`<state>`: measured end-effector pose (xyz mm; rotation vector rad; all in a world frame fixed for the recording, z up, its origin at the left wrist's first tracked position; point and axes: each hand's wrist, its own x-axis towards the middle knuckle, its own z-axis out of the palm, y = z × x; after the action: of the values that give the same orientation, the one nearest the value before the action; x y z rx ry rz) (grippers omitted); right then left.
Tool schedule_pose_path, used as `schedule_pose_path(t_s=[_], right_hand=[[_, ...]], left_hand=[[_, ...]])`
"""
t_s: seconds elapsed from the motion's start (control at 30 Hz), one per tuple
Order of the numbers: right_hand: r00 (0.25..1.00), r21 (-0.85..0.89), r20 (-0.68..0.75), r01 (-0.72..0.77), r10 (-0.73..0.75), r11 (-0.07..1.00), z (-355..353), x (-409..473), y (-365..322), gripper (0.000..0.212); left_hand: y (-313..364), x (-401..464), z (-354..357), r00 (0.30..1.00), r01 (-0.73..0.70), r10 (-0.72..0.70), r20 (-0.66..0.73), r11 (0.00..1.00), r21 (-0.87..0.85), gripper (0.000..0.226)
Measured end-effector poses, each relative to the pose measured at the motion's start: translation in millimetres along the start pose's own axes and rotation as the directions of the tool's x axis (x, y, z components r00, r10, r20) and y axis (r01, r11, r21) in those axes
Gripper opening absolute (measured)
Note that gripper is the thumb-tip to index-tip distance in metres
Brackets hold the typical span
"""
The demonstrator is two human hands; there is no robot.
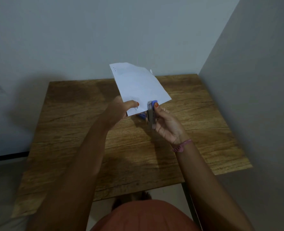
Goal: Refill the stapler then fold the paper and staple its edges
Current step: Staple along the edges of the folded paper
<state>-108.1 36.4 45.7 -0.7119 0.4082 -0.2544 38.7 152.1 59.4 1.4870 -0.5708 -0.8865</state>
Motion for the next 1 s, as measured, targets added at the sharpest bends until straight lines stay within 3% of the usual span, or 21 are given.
schedule_pose_path(t_s=[0.13, 0.27, 0.33, 0.53, 0.73, 0.87, 1.0], right_hand=[[1.0, 0.033, -0.001, 0.008, -0.008, 0.999, 2, 2, 0, 0.018], [0.999, 0.064, 0.012, 0.029, -0.03, 0.998, 3, 3, -4, 0.024], [0.999, 0.07, 0.013, 0.051, -0.052, 0.996, 4, 3, -6, 0.018], [0.997, 0.041, 0.02, 0.076, -0.077, 0.996, 9, 2, -7, 0.018], [0.995, -0.016, 0.02, 0.101, -0.101, 0.995, 11, 3, -7, 0.028], [0.993, -0.094, -0.009, 0.117, -0.118, 0.989, 13, 1, -5, 0.039], [0.991, -0.114, -0.041, 0.122, -0.127, 0.986, 14, -1, -6, 0.04]], left_hand=[[2, 0, 4, 0.999, -0.047, 0.046, -0.005, 0.997, -0.066, 0.03], [3, -1, 8, 0.99, -0.12, 0.14, 0.031, 0.923, -0.366, 0.027], [1, -3, 9, 0.983, -0.164, 0.183, 0.003, 0.888, -0.43, 0.031], [-17, -14, 32, 0.987, -0.16, 0.138, -0.081, 0.833, -0.53, 0.097], [-30, -19, 58, 0.972, -0.233, 0.196, -0.127, 0.774, -0.589, 0.065], [-29, -15, 71, 0.967, -0.246, 0.167, -0.191, 0.802, -0.544, 0.067], [-28, -10, 76, 0.966, -0.248, 0.159, -0.204, 0.794, -0.556, 0.049]])
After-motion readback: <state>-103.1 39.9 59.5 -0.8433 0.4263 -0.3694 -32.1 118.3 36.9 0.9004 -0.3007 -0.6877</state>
